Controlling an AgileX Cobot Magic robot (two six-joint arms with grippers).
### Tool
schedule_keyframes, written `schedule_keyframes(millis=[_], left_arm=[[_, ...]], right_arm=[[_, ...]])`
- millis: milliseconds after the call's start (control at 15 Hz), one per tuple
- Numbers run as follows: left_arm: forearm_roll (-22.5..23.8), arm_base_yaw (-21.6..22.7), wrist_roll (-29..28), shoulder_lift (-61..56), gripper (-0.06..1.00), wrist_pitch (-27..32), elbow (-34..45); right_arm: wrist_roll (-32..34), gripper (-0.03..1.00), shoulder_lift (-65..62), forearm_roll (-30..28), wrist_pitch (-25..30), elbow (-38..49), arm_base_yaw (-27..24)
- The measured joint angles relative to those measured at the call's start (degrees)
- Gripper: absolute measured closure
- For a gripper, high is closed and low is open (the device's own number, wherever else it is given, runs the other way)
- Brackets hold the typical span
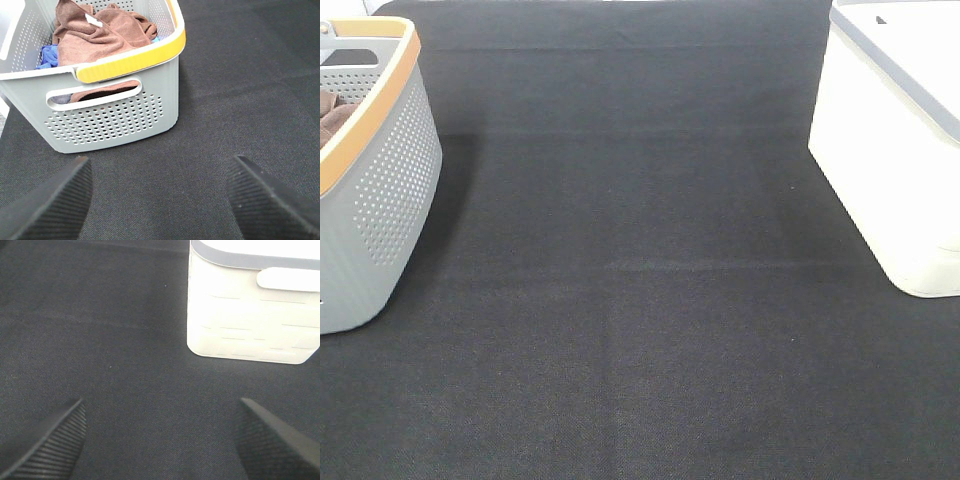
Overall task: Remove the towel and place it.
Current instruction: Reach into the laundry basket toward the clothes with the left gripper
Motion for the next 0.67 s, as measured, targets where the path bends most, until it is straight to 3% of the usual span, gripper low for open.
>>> schedule_keyframes(millis=[667], left_arm=[[-0.1,0.0,0.0,0.0,0.23,0.0,0.0]], right_arm=[[0.0,0.20,0.0,0.0,0.0,0.0,0.0]])
